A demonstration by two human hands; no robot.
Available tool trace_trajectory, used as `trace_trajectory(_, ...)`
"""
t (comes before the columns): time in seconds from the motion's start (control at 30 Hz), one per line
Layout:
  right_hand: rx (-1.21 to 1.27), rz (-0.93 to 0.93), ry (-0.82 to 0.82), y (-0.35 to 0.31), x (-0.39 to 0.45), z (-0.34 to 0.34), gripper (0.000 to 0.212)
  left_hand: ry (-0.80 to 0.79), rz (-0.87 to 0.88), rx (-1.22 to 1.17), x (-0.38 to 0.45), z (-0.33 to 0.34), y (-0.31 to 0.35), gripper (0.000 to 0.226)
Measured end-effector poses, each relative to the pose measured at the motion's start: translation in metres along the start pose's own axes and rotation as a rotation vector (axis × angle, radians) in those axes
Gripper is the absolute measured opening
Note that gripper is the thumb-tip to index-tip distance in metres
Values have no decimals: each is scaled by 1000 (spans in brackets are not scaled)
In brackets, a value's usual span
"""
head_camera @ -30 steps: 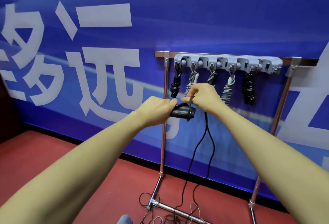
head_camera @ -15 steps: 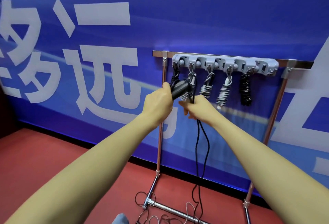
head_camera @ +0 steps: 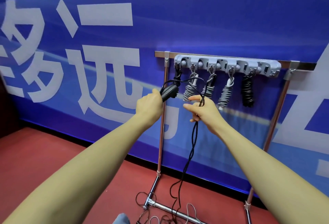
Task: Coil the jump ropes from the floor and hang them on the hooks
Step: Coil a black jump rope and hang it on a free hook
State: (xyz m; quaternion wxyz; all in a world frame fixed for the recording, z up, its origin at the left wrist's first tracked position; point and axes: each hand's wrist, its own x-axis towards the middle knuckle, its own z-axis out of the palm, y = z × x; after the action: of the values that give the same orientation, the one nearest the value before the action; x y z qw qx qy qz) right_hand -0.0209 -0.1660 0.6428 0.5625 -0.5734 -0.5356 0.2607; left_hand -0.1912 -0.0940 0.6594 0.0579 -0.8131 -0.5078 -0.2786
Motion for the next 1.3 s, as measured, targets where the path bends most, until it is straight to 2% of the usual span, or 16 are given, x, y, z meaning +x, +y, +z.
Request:
trace_trajectory(0.17,-38,133,-24,5,4,9,58,19,18,19,0,0,0,8)
trace_trajectory(0.23,-65,213,6,7,9,11,74,8,56,102,2,-2,0,11)
trace_trajectory(0.33,-262,241,94,13,15,12,98,-53,141,316,3,-2,0,18)
trace_trajectory(0.4,-271,114,94,14,16,12,95,-84,202,399,-1,2,-1,20)
trace_trajectory(0.5,-428,9,-66,12,14,14,81,-90,263,424,-5,7,1,22)
trace_trajectory(0.57,-468,53,-136,13,15,16,57,-65,303,428,-3,7,4,21)
trace_trajectory(0.7,-176,85,-149,15,11,18,8,13,331,410,6,1,4,21)
trace_trajectory(0.8,-147,72,-83,16,9,13,17,1,354,487,8,-3,-6,20)
trace_trajectory(0.9,-268,-42,69,14,8,9,11,-63,417,559,2,2,-16,14)
trace_trajectory(1.0,-300,-104,79,8,9,10,13,-94,468,546,-6,10,-16,14)
trace_trajectory(1.2,-389,-102,11,7,14,8,17,-37,541,275,-10,4,-7,4)
trace_trajectory(1.3,-374,-100,-30,9,11,11,21,66,507,85,-9,2,2,5)
